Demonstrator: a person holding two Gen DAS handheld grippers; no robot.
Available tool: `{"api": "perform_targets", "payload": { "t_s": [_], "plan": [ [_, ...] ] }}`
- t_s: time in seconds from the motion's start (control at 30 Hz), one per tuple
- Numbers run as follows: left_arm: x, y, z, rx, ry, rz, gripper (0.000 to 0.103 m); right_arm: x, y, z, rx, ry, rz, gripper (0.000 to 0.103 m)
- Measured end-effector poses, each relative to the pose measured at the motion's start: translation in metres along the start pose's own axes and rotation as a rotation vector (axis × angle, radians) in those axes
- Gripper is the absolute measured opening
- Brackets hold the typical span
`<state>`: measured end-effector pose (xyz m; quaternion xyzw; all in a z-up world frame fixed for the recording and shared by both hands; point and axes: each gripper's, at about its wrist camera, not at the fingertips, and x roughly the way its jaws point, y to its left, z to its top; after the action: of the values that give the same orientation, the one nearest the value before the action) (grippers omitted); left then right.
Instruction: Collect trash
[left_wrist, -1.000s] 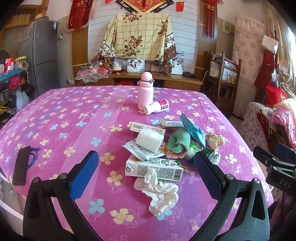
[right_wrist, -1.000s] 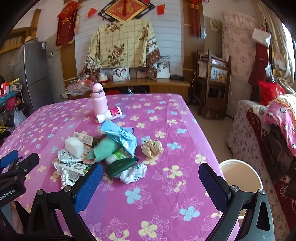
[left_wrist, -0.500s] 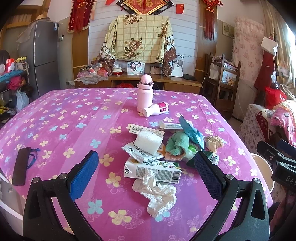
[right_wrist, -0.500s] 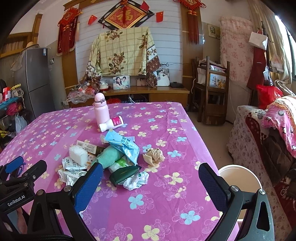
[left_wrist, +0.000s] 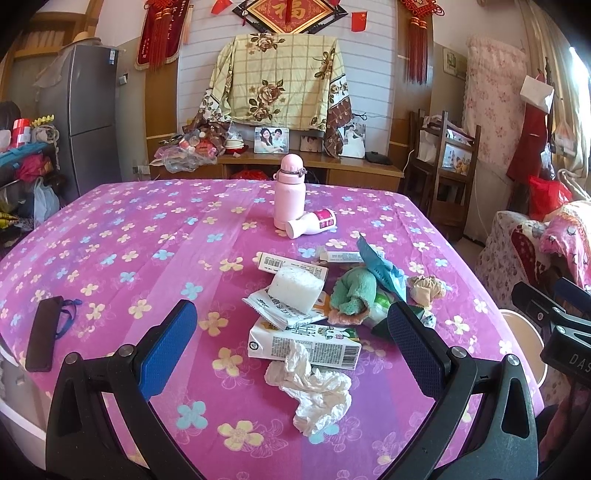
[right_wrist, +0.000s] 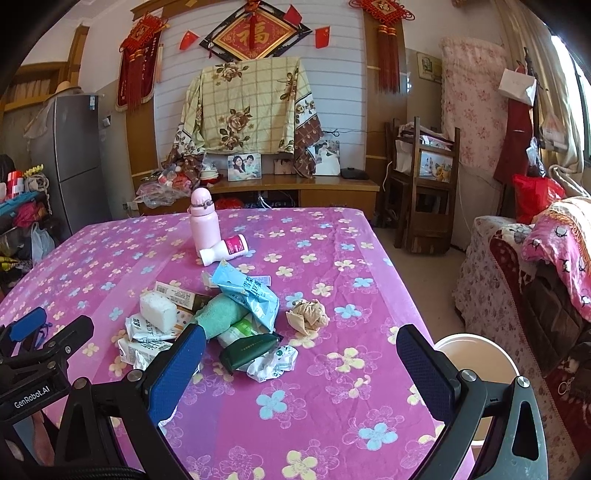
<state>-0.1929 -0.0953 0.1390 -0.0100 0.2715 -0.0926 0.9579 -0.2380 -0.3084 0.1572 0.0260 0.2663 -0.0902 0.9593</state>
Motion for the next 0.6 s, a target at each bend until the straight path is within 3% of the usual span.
{"api": "perform_targets", "payload": {
  "t_s": [0.6],
  "plan": [
    [-0.0028,-0.0001,0.0052,0.002,-0.015,0.003,0.103,-0.0029,0.0005,0.0022,0.001,-0.019,0.007,0.102]
  ]
}}
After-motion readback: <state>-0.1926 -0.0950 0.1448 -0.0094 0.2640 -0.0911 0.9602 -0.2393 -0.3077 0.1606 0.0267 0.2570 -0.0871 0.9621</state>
